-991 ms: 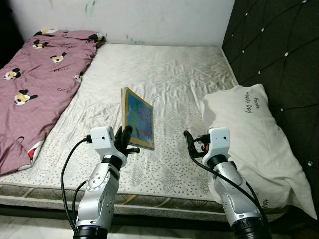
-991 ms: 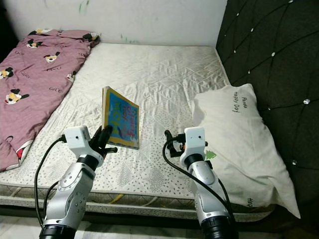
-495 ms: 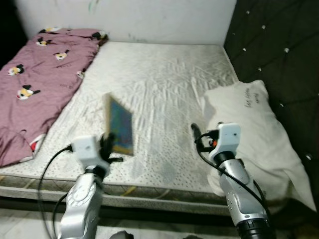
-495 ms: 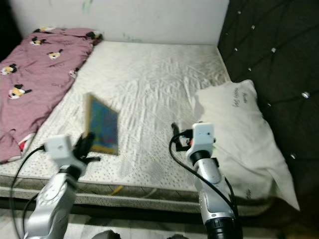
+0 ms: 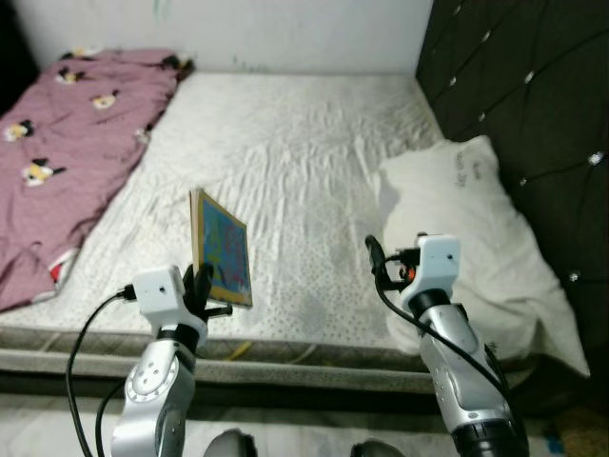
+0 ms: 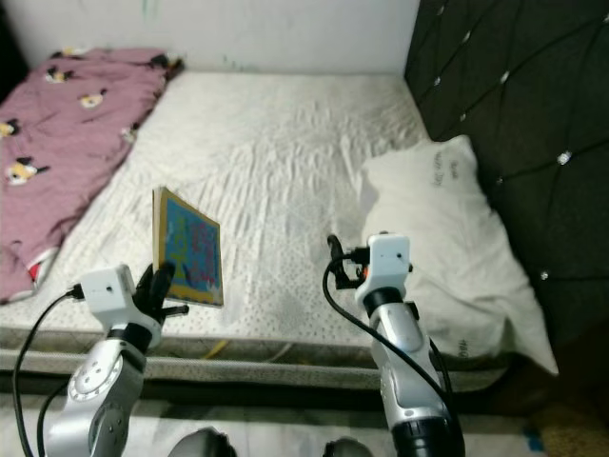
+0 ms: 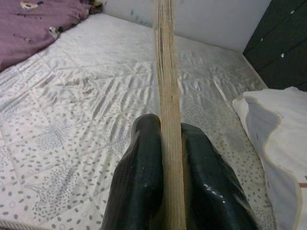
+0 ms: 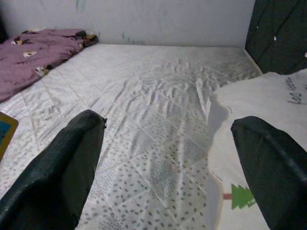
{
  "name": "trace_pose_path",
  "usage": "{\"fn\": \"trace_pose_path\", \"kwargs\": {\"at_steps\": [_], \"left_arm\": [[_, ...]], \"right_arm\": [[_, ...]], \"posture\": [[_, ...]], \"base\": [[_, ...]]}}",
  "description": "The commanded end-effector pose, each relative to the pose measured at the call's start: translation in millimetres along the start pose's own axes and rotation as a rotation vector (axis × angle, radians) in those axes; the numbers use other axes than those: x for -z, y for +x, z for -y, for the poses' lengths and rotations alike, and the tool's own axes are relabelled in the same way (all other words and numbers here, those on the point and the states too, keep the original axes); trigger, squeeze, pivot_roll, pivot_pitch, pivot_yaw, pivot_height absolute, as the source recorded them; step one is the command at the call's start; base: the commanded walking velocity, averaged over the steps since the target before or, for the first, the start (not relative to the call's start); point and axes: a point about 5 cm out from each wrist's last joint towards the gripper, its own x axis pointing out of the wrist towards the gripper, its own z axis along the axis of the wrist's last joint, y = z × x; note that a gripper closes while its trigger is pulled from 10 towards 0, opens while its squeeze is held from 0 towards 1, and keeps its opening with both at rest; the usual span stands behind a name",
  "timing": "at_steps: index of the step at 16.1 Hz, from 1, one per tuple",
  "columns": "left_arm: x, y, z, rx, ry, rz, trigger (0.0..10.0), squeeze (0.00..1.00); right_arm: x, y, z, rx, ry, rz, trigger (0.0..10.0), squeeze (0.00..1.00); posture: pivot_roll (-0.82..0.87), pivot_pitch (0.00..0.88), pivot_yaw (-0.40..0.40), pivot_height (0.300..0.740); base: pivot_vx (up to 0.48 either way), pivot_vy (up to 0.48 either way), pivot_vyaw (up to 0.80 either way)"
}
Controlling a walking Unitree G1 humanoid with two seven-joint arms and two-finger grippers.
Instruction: Clean up the room
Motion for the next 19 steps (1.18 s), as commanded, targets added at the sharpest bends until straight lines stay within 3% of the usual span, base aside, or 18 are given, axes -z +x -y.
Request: {"fn": "trace_pose_path", "kwargs": {"at_steps": [1, 19], "left_arm": [[-10.3, 2.9, -0.5, 0.003, 0.004, 0.041, 10.0, 0.0], [-15.7, 11.9, 4.8, 0.018, -0.006, 0.072, 10.0, 0.0]], "right_arm": [[-0.9, 0.8, 1.5, 0.007, 0.005, -0.003, 10.0, 0.0], [4.4, 1.6, -4.1, -0.033, -0.004, -0.021, 10.0, 0.0]], "posture": [[-0.01, 0.078, 0.013, 0.685], [-0.02, 0.074, 0.009, 0.685]], "base": [[0.0, 0.0, 0.0], [0.0, 0.0, 0.0]]}}
